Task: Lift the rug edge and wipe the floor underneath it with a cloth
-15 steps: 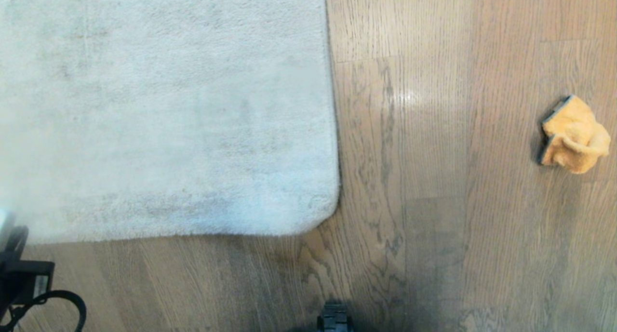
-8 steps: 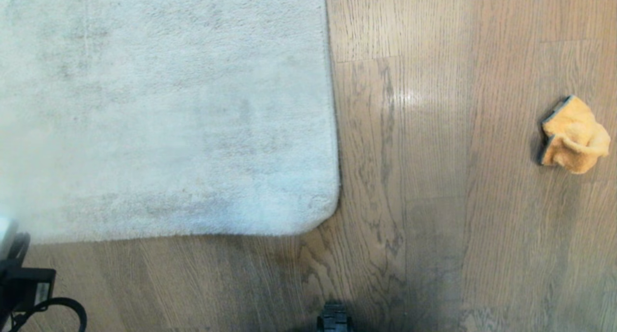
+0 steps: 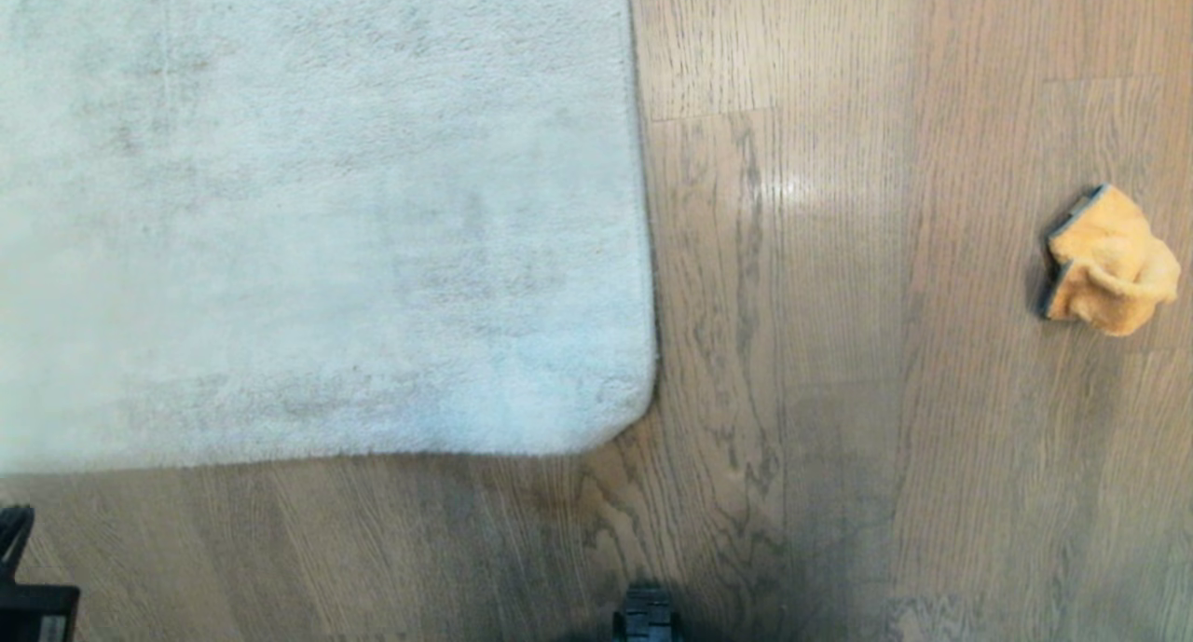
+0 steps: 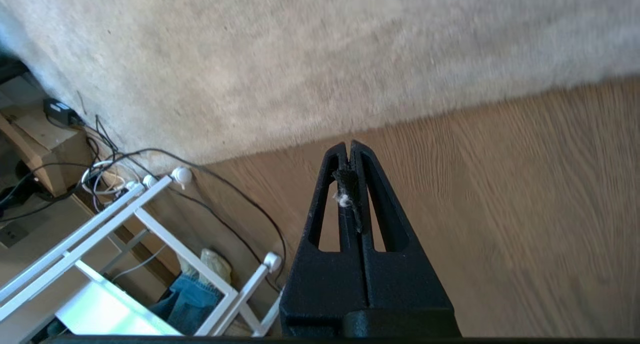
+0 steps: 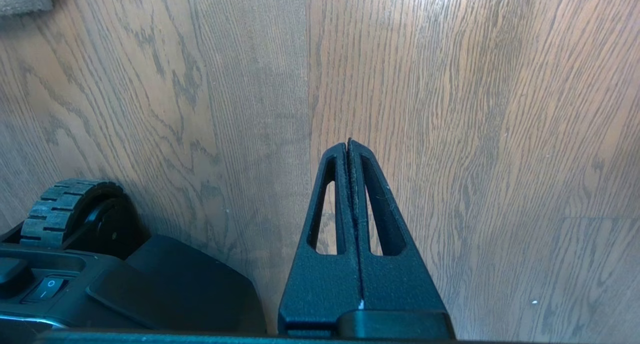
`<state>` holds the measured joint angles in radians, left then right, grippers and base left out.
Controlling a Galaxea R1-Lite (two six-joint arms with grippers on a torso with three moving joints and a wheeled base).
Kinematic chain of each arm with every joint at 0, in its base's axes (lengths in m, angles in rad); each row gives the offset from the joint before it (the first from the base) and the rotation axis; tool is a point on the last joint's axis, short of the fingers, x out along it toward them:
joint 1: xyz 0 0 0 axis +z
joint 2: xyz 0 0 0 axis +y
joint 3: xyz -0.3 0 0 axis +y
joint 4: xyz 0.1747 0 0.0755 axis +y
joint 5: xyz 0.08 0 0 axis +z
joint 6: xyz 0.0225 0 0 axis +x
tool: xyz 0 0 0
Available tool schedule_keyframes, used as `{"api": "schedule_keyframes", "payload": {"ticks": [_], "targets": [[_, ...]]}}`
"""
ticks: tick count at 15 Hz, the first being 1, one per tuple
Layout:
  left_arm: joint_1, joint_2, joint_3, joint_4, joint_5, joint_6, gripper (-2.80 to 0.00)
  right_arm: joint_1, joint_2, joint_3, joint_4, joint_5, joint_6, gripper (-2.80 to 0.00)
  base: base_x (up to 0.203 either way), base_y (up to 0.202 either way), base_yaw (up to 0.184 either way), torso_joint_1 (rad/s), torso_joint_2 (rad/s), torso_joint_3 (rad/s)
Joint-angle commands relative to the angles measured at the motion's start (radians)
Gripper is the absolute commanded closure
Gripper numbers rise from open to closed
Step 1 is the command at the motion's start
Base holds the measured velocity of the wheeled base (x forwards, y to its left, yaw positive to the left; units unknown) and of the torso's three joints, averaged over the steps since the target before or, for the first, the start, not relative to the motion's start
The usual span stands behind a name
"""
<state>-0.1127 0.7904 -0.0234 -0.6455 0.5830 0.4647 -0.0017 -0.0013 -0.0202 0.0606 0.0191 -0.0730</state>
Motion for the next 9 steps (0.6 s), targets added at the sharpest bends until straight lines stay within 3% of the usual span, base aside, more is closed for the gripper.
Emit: {"api": "schedule_keyframes", "payload": {"ticks": [1,5,9], "targets": [[-0.001,-0.124,-0.004,0.103,-0.002,0.002,0.0,0.0,0.003,0.0,0.001,0.001,-0.001,0.0,0.0,0.0,0.0,0.0,0.0,0.0],[-0.056,-0.257,-0.007,0.199,-0.002,0.002,0.0,0.0,0.003,0.0,0.001,0.001,-0.001,0.0,0.0,0.0,0.0,0.0,0.0,0.0],[-0.057,-0.379,-0.002,0.31,-0.001,-0.002,0.0,0.0,0.003,0.0,0.001,0.001,-0.001,0.0,0.0,0.0,0.0,0.0,0.0,0.0]]}}
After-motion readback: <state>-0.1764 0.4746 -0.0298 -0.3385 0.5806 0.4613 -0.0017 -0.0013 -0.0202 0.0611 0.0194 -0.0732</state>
